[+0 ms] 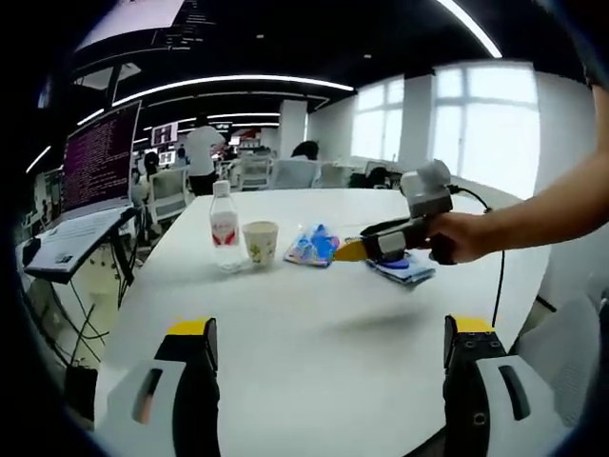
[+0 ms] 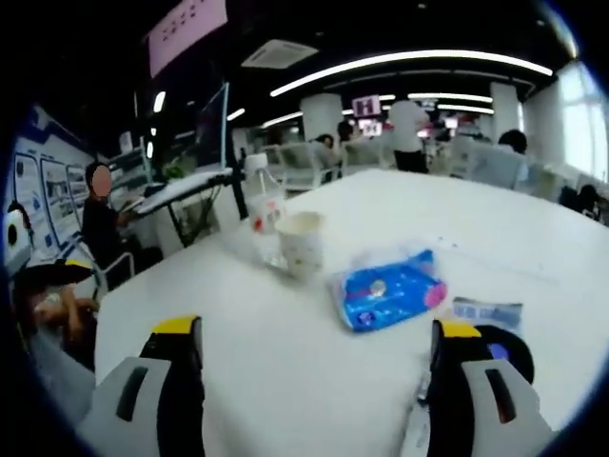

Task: Arrange the tabletop items into an orderly group along one side of the table until the central work area is clear of visible clutter.

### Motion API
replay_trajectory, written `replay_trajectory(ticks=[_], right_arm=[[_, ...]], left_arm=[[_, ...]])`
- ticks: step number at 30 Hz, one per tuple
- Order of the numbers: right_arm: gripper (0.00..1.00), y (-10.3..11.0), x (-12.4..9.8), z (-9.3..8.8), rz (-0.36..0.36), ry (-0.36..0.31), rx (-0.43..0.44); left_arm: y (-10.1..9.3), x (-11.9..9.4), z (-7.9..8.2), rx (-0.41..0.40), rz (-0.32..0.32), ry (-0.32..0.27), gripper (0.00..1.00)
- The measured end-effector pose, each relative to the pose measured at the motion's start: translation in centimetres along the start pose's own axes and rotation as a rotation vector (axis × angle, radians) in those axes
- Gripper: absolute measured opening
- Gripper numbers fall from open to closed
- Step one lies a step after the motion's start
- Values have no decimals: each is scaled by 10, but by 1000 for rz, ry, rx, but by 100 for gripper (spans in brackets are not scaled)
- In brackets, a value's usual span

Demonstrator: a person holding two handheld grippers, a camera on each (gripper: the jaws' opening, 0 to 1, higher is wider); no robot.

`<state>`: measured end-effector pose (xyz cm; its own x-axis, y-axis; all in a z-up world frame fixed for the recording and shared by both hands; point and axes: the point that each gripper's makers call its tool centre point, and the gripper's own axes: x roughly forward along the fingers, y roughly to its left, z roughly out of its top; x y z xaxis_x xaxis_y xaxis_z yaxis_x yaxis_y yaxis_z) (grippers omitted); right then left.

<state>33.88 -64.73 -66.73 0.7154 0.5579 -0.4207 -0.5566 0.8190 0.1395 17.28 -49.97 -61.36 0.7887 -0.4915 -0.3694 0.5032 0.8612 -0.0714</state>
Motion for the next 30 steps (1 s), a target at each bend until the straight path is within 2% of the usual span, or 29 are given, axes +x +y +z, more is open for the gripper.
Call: replay_trajectory(ticks=[4,11,15,20,26,27,30], right_arm=[[97,-11,-7,4,-23,-16,16],[96,-28,-14,13,-55,-40,26],[96,-35,-17,15,-69,-46,33],[94,-48,-22,20,-95,-57,45],[93,-63,-27,30,-121,-79,62],[93,-66,-27,31,-126,-80,61],[92,-73,-28,37,-136,-90,63]], left_arm=[[4,21,14,10,-19,-8,100],[12,66,47,1,-37,-47,99],[11,80,60,-4,-45,-63,98],[6,96,63,8,-63,-49,97],[2,115,55,-27,-76,-25,96],[2,120,53,-42,-76,-10,96],[3,128,55,-110,-79,-19,95]])
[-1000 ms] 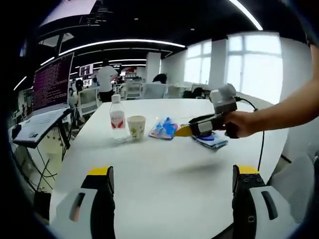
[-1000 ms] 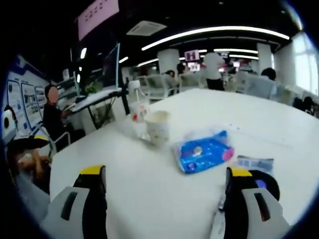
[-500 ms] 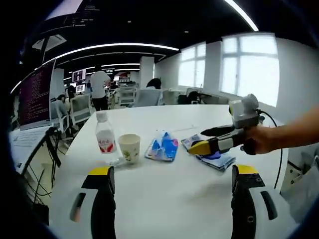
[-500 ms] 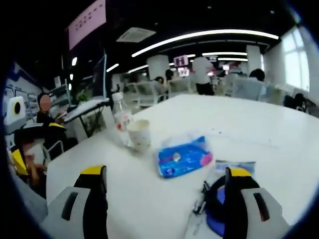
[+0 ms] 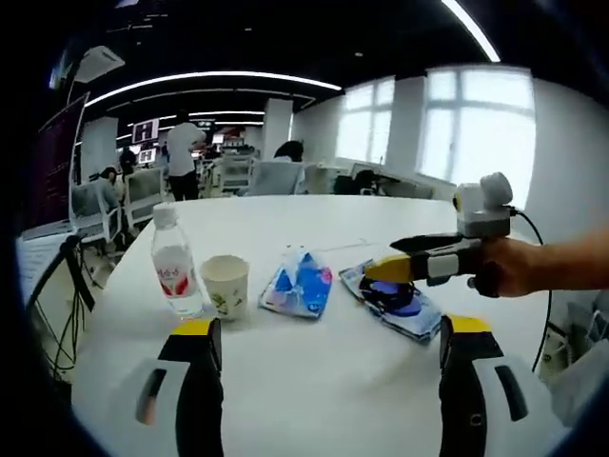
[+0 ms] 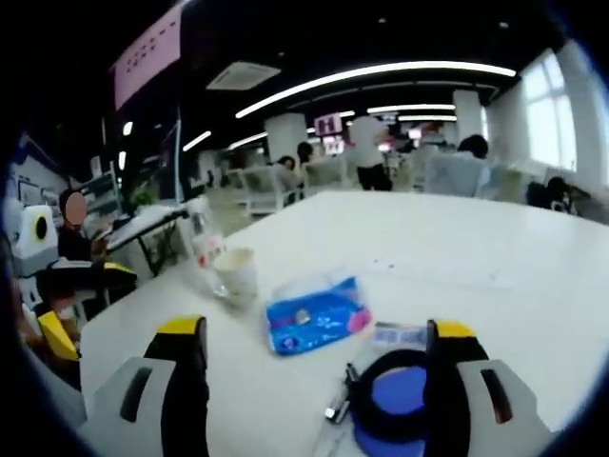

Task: Arrange the tabletop items into an orderly group along one side of the table until the central work area is clear of visible clutter.

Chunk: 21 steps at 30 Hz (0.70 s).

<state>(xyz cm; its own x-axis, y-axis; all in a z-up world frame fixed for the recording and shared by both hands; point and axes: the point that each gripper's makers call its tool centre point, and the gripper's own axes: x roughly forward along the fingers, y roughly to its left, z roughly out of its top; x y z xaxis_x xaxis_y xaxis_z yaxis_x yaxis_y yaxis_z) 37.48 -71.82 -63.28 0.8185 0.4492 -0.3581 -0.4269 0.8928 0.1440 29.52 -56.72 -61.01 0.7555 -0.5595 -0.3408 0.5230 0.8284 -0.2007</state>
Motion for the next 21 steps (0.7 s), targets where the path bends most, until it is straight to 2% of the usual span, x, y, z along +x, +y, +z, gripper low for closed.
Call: replay_trajectory(ticks=[3,11,21], right_arm=[[92,-7,0,3,-12,-3,1],[91,-16,5,4,-18,0,6],[89,-25,20,5,-19,17,5]], left_arm=[[5,6,3,-58,14,-19,93],[18,25,2,-95,43,-16,91],[23,50,1,-150,46,-5,91]])
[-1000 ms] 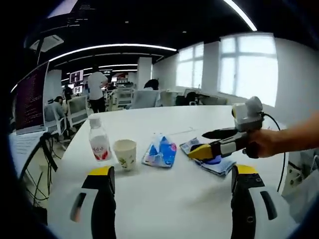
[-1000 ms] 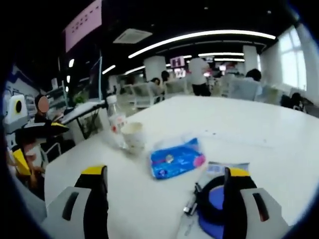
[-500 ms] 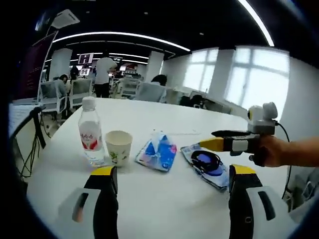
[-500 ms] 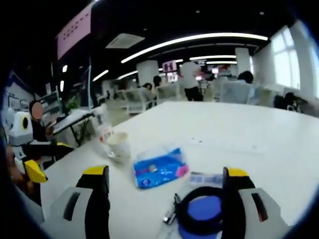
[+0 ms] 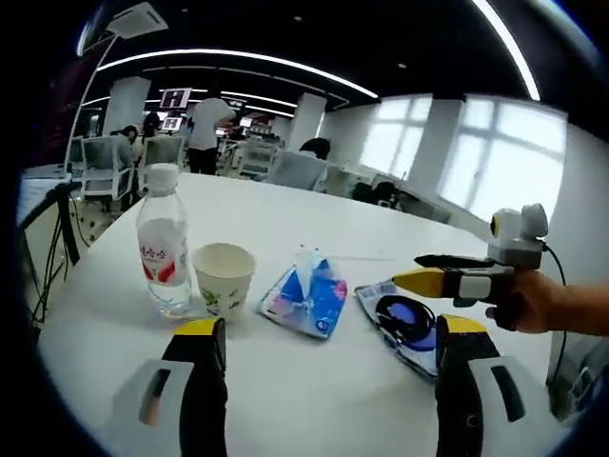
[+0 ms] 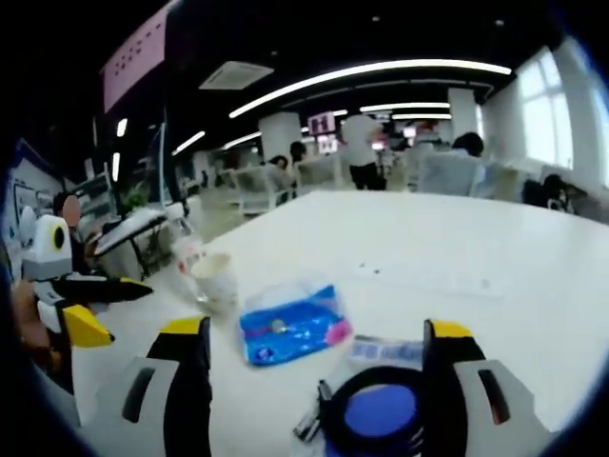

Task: Arrange the tabletop items into an orderly group along one side of the table until the central work area is clear of visible clutter.

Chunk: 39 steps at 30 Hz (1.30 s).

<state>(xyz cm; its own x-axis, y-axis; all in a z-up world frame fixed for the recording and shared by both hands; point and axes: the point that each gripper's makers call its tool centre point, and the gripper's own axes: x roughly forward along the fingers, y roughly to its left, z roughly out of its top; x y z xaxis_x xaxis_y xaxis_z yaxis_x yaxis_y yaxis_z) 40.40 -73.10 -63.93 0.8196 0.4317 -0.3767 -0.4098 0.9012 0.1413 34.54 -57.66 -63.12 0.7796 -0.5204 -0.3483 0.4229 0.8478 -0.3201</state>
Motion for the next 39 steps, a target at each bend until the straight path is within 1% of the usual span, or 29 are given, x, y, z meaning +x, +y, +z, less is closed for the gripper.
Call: replay_trajectory(ticks=[1,6,9,11,15,18,23,25,27,30,32,35,39], right_arm=[[89,-1,3,0,3,0,3],[88,-6,12,1,4,10,-3],[87,-10,17,3,8,17,-5],[86,-13,21,3,7,24,-10],[85,-18,28,3,7,32,-9],[84,-20,33,3,7,37,-5],[83,-27,46,3,-1,47,-28],[80,-28,51,1,8,56,-7],[77,-30,55,-1,5,62,-11],[74,-31,61,-4,7,70,-8],[72,-30,67,-6,14,77,-7],[71,-26,74,-7,22,86,-7],[68,-20,83,-8,37,96,-10]], left_arm=[[1,2,0,-14,6,-5,90],[5,13,-6,-46,25,8,88],[9,21,-11,-65,39,25,87],[9,26,-10,-87,40,12,86],[11,37,-12,-120,44,16,84],[10,44,-10,-157,38,-1,83],[17,54,-17,-187,68,24,79],[19,58,-22,-195,80,41,77],[20,60,-24,-208,84,39,75],[20,67,-27,-206,94,47,69],[21,69,-27,-201,104,50,69],[18,74,-26,-209,92,46,67],[15,78,-31,-193,99,66,64]])
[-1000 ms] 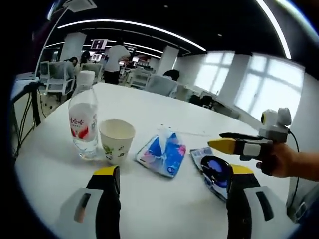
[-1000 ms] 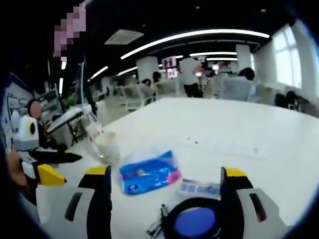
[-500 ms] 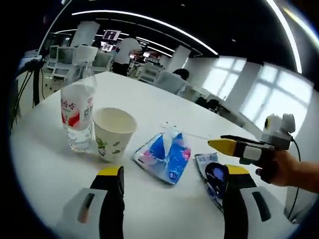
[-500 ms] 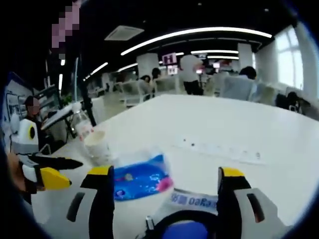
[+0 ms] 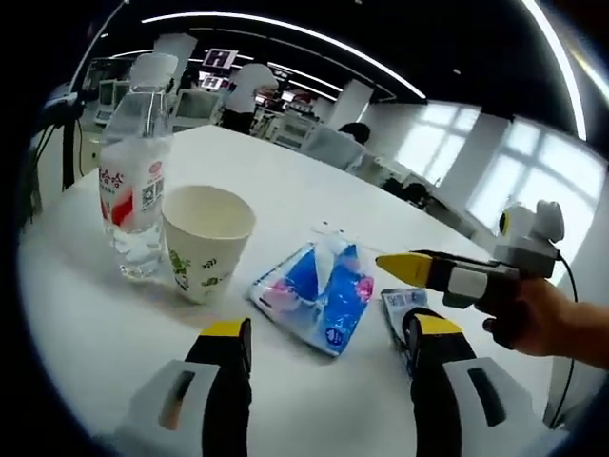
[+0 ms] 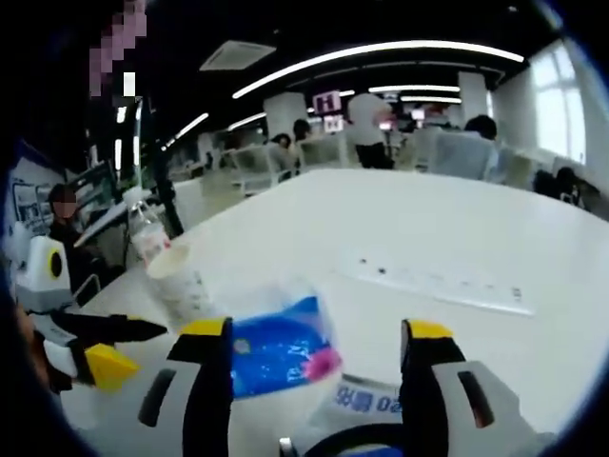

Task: Arrange the tabletop items into an orderly group along one side of the table until the central work area is clear of visible clutter.

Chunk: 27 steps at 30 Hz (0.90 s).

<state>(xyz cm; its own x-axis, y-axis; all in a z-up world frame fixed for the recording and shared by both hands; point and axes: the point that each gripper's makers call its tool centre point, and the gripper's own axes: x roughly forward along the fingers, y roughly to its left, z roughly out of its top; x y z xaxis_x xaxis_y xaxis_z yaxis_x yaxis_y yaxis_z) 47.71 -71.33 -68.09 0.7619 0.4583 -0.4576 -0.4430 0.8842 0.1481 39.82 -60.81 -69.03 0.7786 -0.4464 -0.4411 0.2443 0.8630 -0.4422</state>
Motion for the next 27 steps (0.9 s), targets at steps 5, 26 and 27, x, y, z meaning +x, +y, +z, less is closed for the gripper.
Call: replay_trajectory(ticks=[5,26,27], right_arm=[[63,1,11,-3,13,20,-14],[46,-3,33,-11,26,80,-45],[45,-3,34,-11,27,81,-45]], left_arm=[[2,3,-1,-18,17,2,59],[23,22,-8,16,127,26,32],[23,22,-9,20,131,30,31]])
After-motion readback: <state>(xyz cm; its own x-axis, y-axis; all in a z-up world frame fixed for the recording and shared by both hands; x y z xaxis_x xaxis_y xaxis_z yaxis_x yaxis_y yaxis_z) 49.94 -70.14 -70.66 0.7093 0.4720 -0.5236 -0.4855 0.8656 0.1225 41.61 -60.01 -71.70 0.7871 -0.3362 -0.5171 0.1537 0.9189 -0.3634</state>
